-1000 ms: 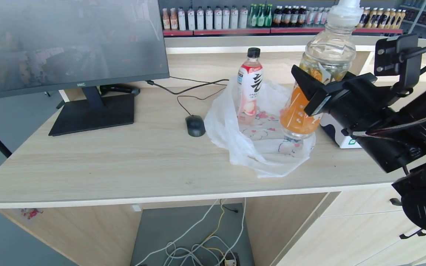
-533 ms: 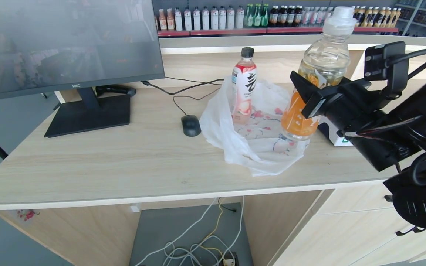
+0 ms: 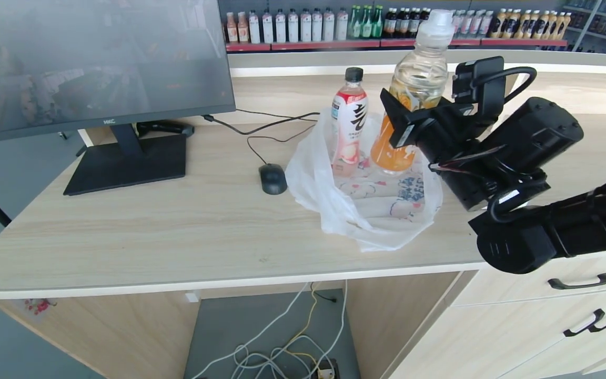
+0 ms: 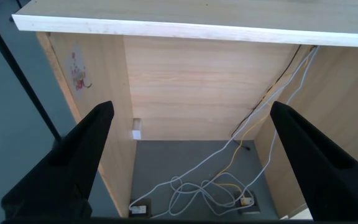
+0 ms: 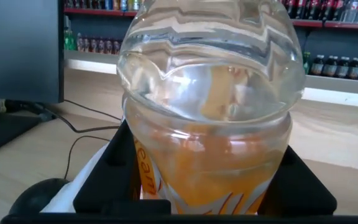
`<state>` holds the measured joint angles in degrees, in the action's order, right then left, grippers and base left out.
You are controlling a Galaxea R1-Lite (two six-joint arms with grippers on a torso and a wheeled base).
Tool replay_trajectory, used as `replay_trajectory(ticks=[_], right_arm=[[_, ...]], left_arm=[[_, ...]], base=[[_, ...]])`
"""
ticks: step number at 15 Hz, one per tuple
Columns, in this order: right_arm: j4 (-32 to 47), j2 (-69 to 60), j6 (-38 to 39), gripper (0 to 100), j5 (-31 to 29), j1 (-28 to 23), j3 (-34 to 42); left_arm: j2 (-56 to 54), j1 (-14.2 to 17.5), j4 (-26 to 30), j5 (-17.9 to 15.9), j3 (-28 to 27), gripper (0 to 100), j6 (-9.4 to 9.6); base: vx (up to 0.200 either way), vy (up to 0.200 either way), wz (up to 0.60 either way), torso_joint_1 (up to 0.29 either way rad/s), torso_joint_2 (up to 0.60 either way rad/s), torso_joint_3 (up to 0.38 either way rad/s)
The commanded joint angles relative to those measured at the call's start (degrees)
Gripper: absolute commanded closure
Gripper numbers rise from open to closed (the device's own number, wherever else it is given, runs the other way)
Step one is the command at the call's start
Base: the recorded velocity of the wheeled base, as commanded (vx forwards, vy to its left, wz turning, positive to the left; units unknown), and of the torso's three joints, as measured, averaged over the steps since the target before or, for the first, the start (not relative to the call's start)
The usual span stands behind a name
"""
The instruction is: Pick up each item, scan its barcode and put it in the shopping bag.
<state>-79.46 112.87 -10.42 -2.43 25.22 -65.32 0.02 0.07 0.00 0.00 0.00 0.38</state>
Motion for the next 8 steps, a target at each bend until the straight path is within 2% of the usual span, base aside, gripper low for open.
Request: replay_trajectory(ticks=[1, 4, 8], right_arm=[[0.01, 3.67, -0.04, 100, -0.04, -0.44, -1.92], [0.01, 6.22, -0.04, 100, 0.05, -3.25, -4.73], [0.01, 8.06, 0.05, 100, 0.05, -3.07, -5.61]], left_arm=[[-0.02, 0.01, 0.0, 0.0, 0.0, 0, 0.06], [-0.02, 0.01, 0.0, 0.0, 0.0, 0, -0.03], [-0.02, 0.01, 0.0, 0.0, 0.0, 0, -0.03]], base=[[0.0, 0.0, 0.0, 0.0, 0.0, 0.0], [0.0, 0.0, 0.0, 0.0, 0.0, 0.0], [0.0, 0.0, 0.0, 0.0, 0.0, 0.0]])
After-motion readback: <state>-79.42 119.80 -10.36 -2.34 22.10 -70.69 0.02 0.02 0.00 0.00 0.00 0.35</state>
